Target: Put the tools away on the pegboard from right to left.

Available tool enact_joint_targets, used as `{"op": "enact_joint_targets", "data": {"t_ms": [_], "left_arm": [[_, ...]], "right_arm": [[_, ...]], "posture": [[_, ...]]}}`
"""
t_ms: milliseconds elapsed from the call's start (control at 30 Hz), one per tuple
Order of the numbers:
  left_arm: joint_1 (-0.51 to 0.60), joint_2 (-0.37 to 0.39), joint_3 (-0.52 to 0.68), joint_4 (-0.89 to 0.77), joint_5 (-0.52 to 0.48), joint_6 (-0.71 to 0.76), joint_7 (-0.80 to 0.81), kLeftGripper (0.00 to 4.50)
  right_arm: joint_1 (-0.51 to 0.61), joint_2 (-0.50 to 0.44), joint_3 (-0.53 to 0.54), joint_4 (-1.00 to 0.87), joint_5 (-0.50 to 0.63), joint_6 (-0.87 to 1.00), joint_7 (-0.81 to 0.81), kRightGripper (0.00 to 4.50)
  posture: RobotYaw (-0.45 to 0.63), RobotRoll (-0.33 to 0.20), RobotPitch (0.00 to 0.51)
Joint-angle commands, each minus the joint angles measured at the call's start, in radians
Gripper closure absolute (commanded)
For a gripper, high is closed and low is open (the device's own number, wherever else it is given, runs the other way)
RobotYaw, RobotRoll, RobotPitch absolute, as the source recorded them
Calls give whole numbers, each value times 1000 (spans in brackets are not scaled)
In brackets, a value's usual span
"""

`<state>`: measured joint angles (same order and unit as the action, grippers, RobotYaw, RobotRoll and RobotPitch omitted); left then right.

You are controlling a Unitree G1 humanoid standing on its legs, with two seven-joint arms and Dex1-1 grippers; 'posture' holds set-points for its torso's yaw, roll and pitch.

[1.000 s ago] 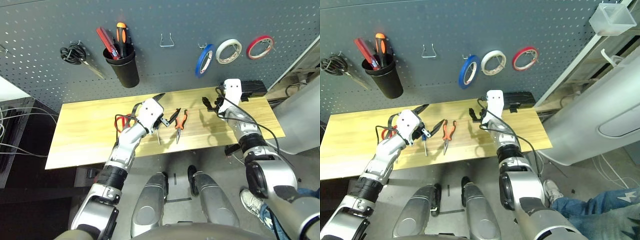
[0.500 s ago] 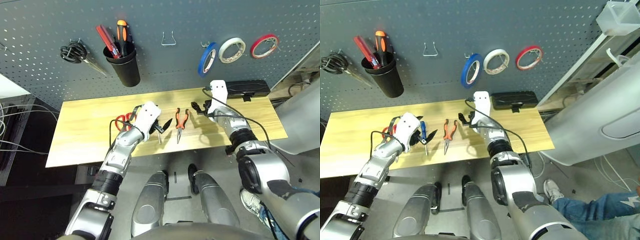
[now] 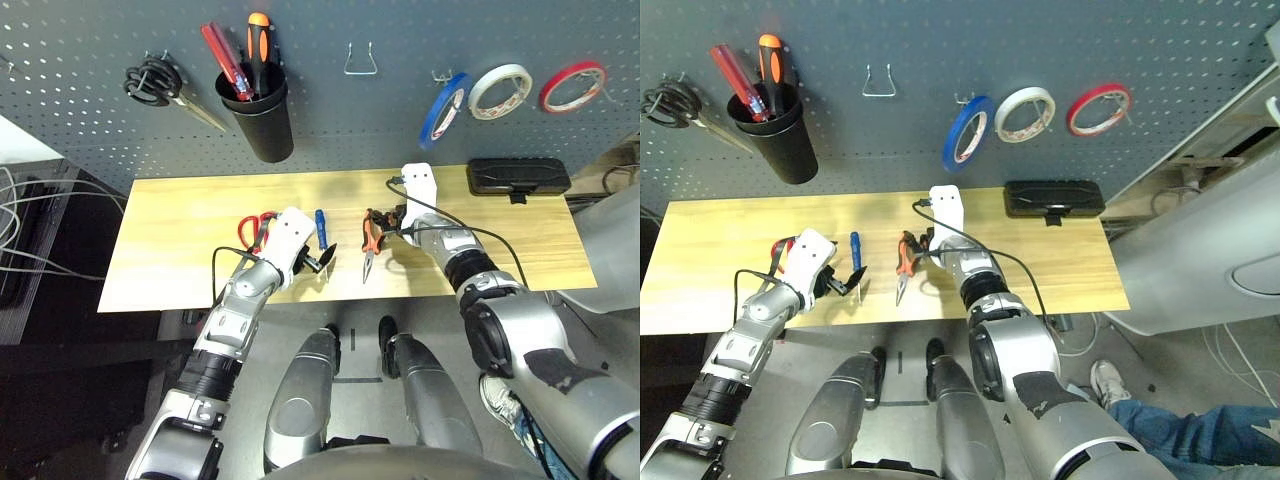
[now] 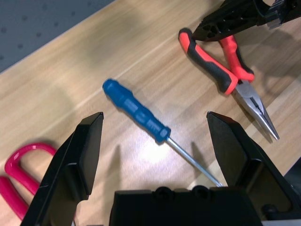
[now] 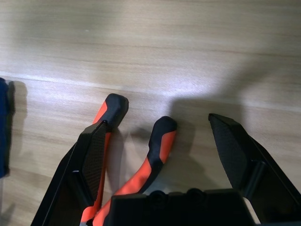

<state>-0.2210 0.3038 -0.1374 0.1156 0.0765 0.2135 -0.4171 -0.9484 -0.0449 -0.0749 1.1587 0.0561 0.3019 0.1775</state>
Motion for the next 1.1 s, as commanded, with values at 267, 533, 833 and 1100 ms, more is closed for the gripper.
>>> {"op": "enact_joint_targets", "data": {"t_ms": [267,533,833,1100], "left_arm": [[3,7,-6,22,-5,-9,-19,0],[-14,8,0,53,-12,-45,-27,0],[-44,16,14,102,-17,-101,-27,0],[-45,17,27,128,-29,-159,-28,0]], "right_arm": [[-2,13,-17,38,3,123,-84,193],[-15,16,-58,29,33,223,-98,2698],[-27,28,-74,-7,48,212,-87,4075],[-11,17,-40,-101,43,216,-8,4075]], "posture": [[238,0,360],[221,0,334],[222,0,301],[199,0,262]]}}
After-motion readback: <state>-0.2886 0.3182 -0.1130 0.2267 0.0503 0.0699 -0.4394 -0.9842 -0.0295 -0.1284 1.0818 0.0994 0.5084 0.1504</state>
